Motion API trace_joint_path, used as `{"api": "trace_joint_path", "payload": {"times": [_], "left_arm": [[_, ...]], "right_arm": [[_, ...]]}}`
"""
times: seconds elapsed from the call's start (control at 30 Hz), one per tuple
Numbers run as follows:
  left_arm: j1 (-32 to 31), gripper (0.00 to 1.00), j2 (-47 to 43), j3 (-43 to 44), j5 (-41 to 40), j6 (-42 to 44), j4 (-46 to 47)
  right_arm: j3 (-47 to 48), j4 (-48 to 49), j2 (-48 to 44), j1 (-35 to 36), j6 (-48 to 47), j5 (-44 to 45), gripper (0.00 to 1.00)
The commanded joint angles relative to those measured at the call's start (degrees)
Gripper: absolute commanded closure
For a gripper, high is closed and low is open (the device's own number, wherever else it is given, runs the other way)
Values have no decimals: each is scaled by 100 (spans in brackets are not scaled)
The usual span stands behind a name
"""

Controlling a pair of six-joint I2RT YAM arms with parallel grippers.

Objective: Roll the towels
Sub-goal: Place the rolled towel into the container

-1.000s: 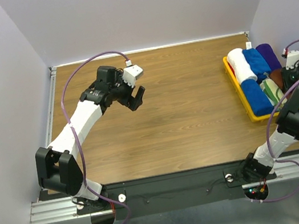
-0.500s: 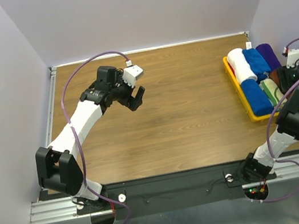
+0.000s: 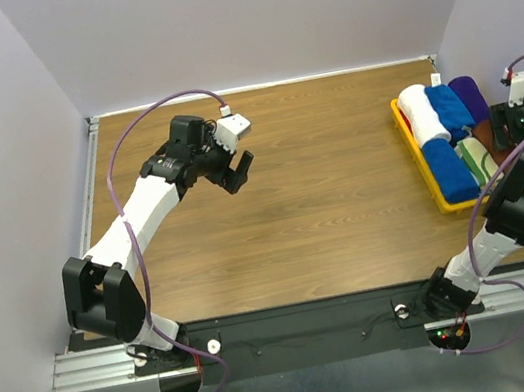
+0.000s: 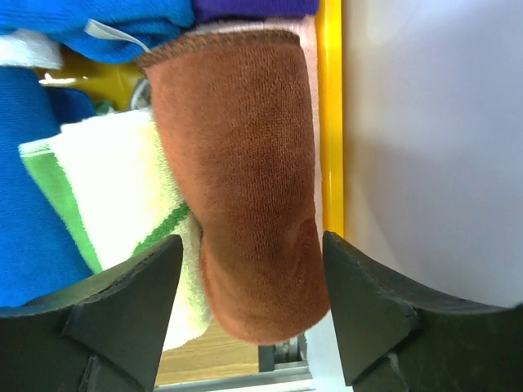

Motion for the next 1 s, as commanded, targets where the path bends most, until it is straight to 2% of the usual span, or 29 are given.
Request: {"api": "trace_joint_path", "payload": {"times": [0.0,0.03,0.07,0.13,0.17,0.2,0.33,0.4,0.5,0.67,0.8,0.97], "left_arm": [[-3,1,-103,-59,-83,76,170],[5,1,-112,-59,-91,67,178],[32,1,-155,-42,-196,-20,231],[172,1,-235,-42,-136,-117,336],[425,1,-296,-24,73,-187,450],[558,1,-418,-24,197,-266,538],[1068,1,-630,46,278,-758,916],[1139,1,-604,396,23,-733,663],[1463,1,-621,678,233,-680,337],[2095,1,-929,329,689,-619,214],[2404,1,-1245,-224,778,-698,266],[2704,1,-1526,-945,1262,-768,310]], "right_arm": [[429,-414,-299,55,57,-360,24],[499,-493,-351,73,56,-517,23],[535,-624,-386,125,74,-579,13],[657,-818,-500,204,92,-790,11],[702,-871,-536,327,179,-843,1],[746,-889,-571,415,249,-878,0],[1088,-925,-641,1135,837,-870,0],[1343,-916,-598,1697,1215,-923,0],[1632,-802,-458,2451,1785,-1028,0],[1722,-381,-281,3638,2603,-993,0],[1178,59,-281,4526,3026,-1028,0],[-199,910,-421,5695,3404,-1072,0]]}}
